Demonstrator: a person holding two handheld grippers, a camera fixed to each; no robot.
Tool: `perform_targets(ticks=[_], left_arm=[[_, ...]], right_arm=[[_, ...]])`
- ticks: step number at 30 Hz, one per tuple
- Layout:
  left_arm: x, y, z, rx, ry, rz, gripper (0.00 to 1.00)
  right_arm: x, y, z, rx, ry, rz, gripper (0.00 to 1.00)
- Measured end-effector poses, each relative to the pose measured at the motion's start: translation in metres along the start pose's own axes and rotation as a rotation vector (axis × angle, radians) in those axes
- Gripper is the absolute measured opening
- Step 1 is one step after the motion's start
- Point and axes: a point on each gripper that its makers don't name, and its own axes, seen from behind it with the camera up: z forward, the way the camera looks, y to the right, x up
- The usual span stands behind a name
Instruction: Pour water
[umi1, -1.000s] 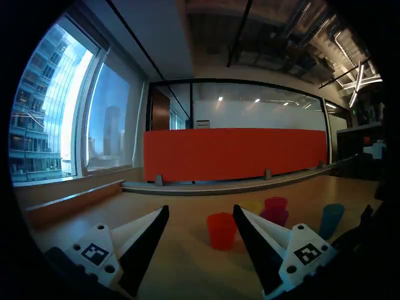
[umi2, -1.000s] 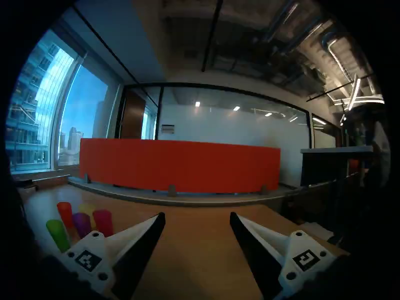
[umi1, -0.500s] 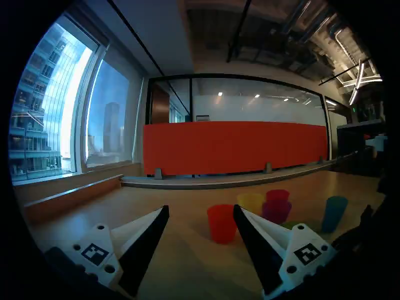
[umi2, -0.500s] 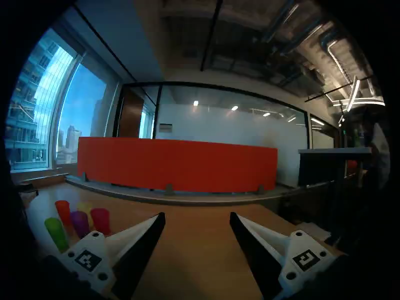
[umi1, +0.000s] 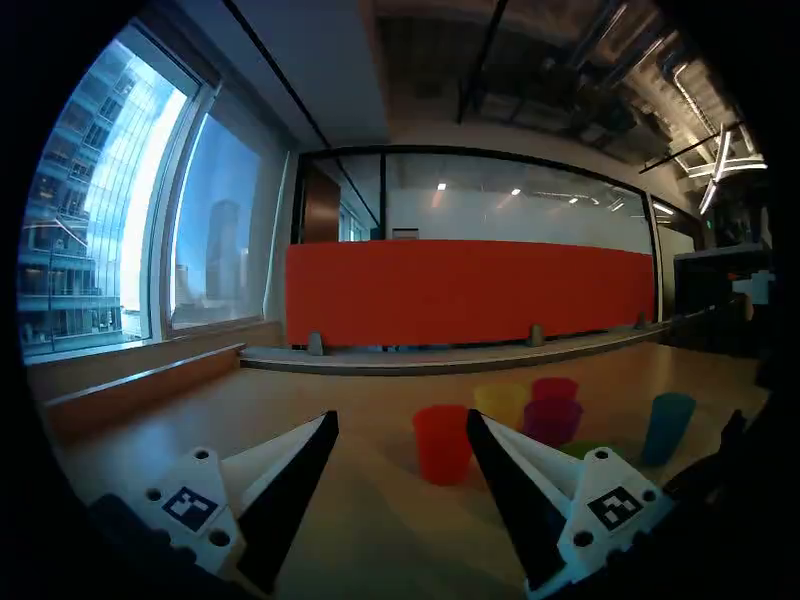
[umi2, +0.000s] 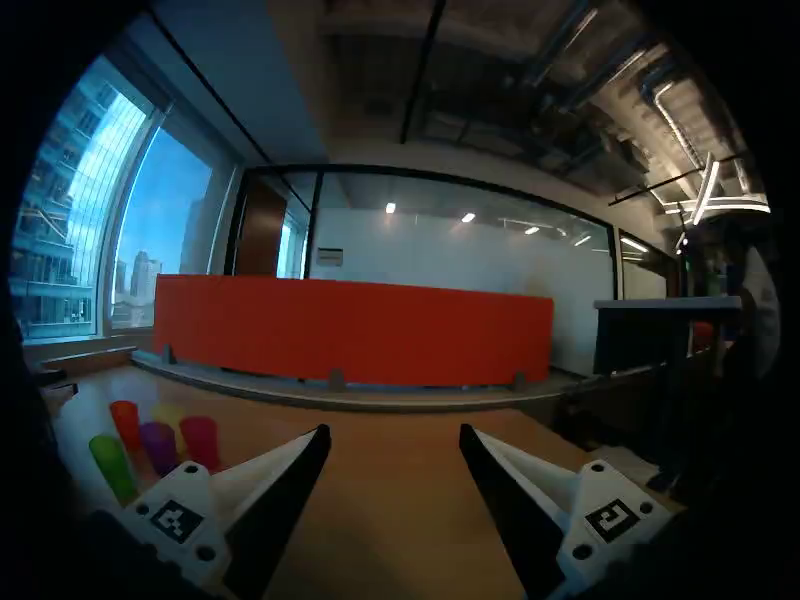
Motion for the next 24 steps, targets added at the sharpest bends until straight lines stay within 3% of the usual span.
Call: perform_targets(ticks=[24], left_arm=[[-0.0065,-0.0027,0.0029,0.006,-0.017,-0.004,0.95]], right_arm=[[0.0044,0.0018,-0.0063,0.002,0.01,0.008,1.0]])
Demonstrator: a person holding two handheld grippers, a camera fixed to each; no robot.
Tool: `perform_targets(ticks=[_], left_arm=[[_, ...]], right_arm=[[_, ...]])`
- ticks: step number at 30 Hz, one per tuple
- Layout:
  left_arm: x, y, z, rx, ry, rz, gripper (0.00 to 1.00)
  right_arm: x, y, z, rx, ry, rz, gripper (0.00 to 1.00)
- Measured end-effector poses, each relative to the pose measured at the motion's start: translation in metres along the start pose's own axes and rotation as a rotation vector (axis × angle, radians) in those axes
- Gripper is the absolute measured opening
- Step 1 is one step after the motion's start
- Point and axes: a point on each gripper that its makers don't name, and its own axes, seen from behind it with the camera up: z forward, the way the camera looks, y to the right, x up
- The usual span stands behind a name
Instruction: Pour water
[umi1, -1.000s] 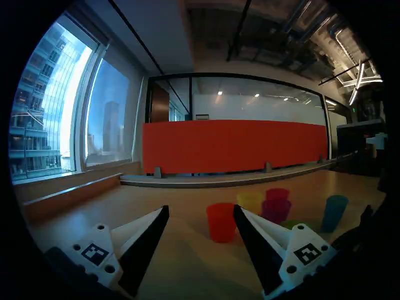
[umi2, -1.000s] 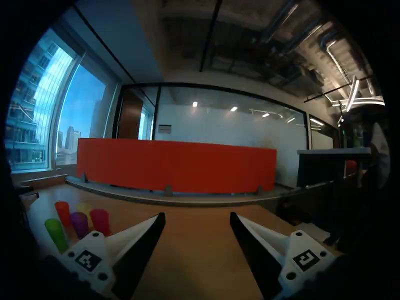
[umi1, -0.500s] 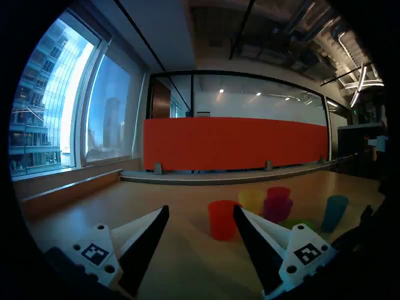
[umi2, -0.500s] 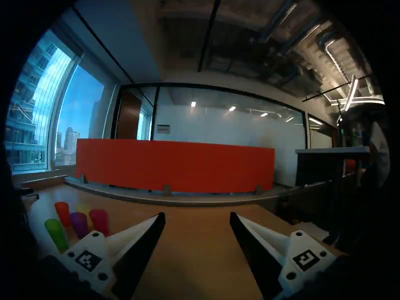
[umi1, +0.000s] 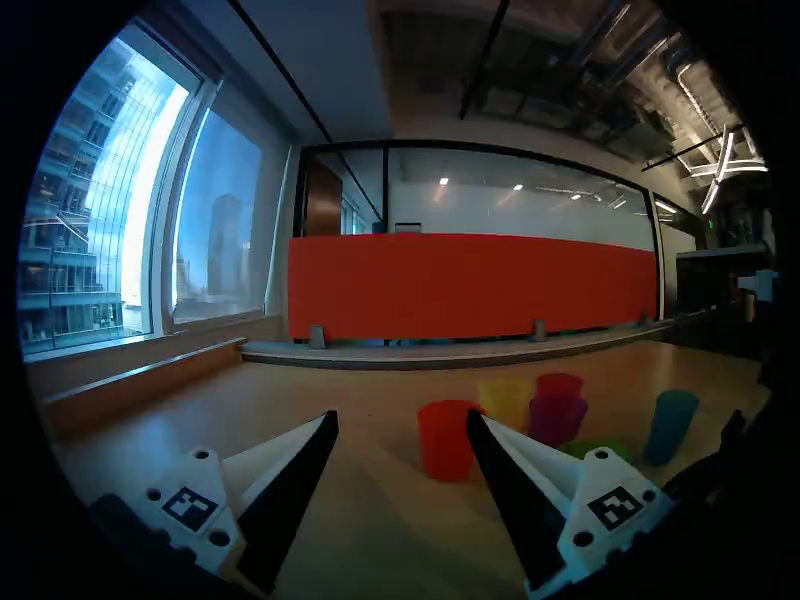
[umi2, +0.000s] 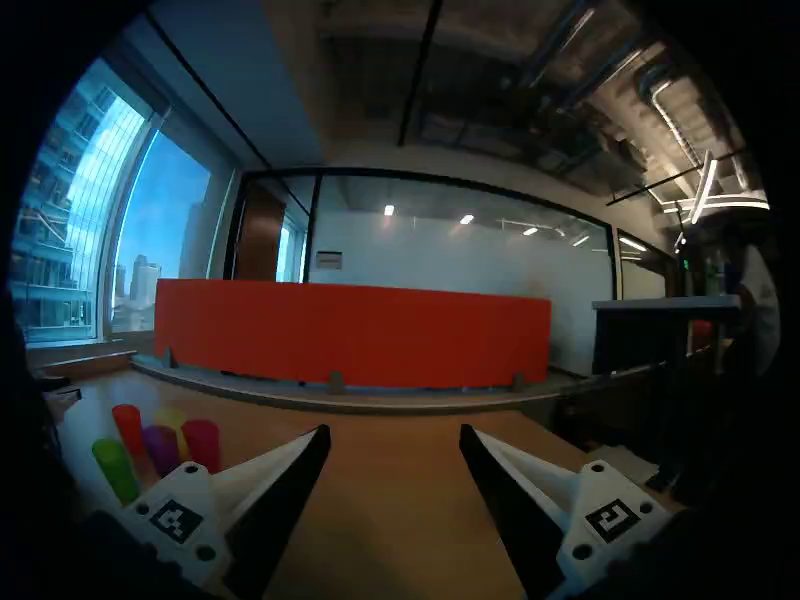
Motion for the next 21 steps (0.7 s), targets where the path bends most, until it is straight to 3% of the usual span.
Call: perform_targets(ticks=[21], left_arm=[[-0.0008,0.0002,-0.0002,0.0,-0.001,0.001,0.95]], right_arm=[[-0.0093,-0.0003,-0.0101,0.039,0.01,0.002,1.0]])
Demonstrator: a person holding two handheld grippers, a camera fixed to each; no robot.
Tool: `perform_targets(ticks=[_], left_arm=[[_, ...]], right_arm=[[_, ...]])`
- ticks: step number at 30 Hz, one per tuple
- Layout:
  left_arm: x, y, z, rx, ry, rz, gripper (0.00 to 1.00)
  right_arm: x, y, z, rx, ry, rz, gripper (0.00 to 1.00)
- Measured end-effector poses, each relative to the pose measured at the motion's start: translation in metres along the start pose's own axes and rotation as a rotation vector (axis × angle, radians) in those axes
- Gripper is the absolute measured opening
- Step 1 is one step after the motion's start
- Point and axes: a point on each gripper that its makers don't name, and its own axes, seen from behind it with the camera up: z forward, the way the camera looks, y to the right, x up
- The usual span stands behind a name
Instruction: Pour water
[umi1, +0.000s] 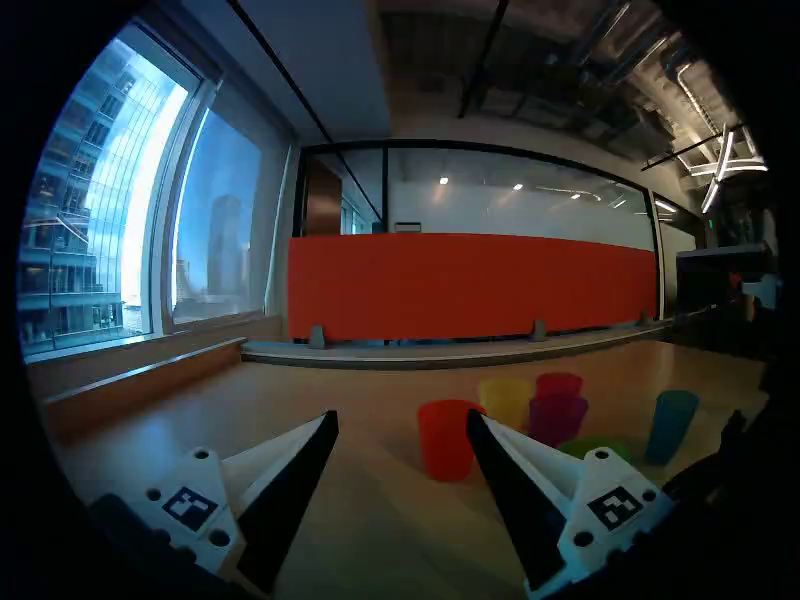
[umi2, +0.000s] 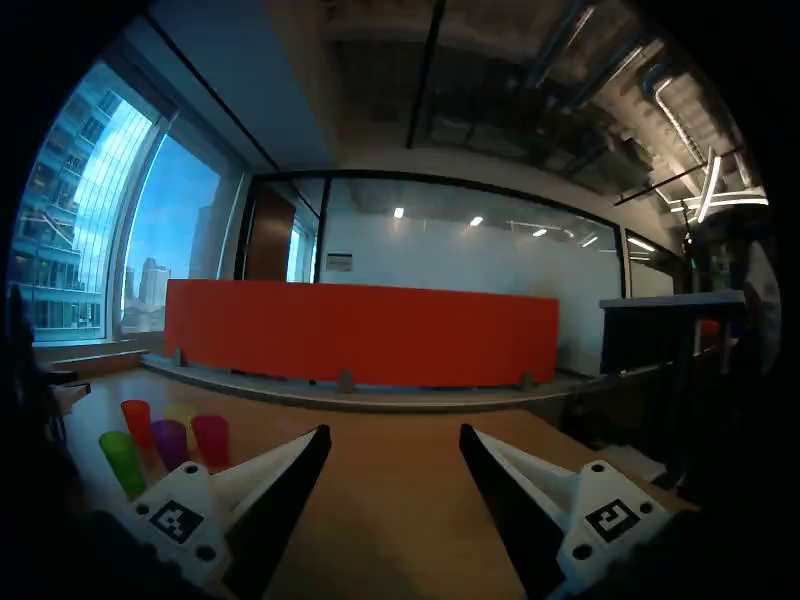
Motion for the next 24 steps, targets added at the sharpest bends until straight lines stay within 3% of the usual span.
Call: perform_targets(ticks=[17,24], left_arm=[[0.0,0.001,0.0,0.0,0.0,0.001,0.95],[0.0,0.0,0.0,0.0,0.0,0.0,0.95]], right_arm=[[-0.034,-0.011,0.021,0.056,-0.009,0.032,1.0],[-0.054,-0.007,0.035,0.037,-0.023,0.059,1.0]])
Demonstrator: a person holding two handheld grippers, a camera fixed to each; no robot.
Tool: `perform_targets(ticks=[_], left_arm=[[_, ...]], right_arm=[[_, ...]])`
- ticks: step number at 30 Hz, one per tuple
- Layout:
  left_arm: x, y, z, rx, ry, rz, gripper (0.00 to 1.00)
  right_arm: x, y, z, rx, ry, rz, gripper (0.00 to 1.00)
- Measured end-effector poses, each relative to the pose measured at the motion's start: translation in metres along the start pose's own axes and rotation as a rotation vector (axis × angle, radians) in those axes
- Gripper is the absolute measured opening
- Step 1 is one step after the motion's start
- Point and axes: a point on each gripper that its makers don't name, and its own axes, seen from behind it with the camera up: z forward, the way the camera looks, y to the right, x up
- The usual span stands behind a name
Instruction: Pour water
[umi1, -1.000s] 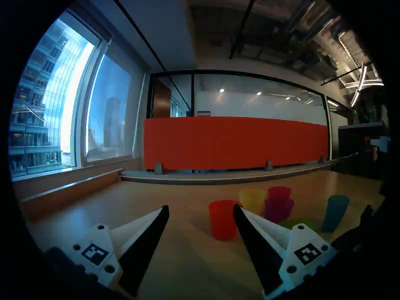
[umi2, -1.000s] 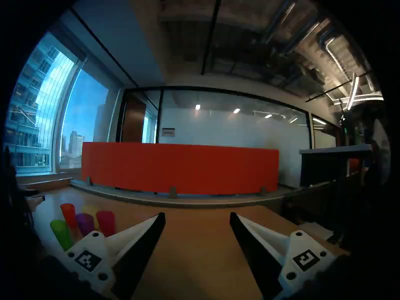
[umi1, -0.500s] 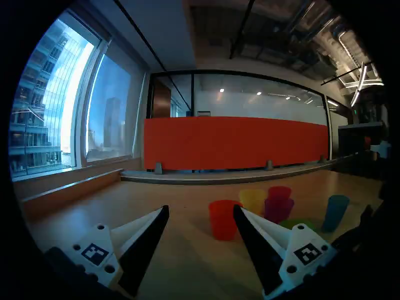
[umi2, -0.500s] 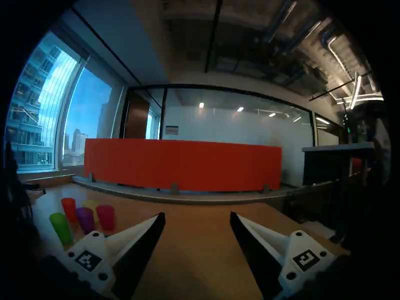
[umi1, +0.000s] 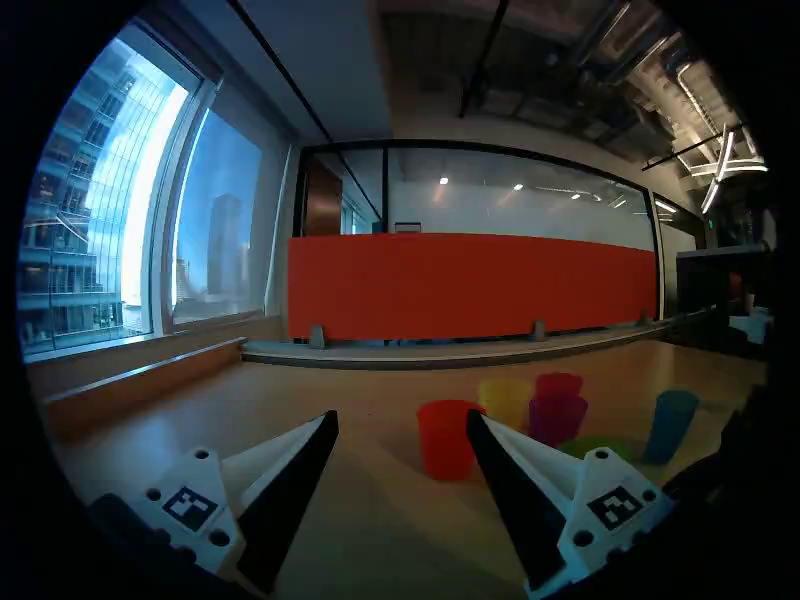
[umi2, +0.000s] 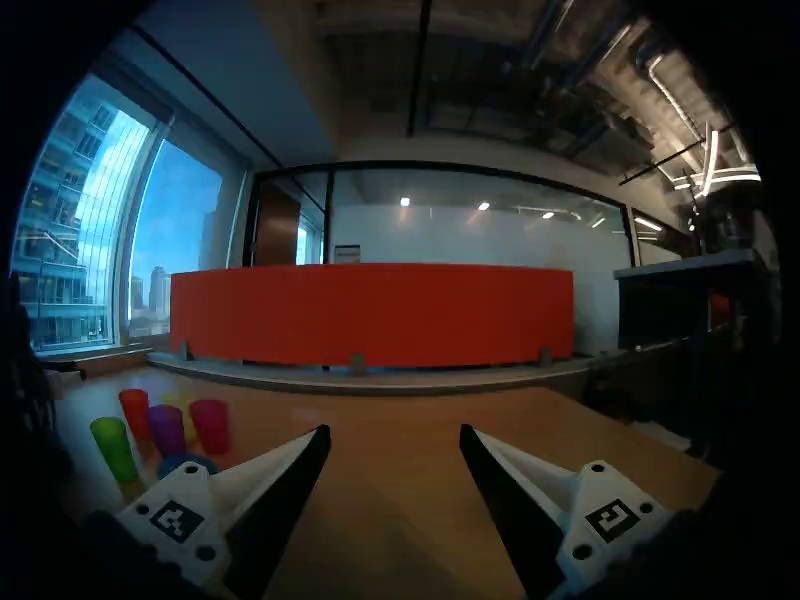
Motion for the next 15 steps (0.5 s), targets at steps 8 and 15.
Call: perform_targets(ticks=[8,15], left_arm=[[0.0,0.0,-0.001,0.0,0.0,0.0,0.95],[-0.001,0.0,0.0,0.0,0.0,0.0,0.95]], right_arm=[[-0.009,-0.005,0.012,0.003,-0.006,-0.004,1.0],[-0.014,-0.015,0.018,0.015,-0.008,-0.01,1.0]])
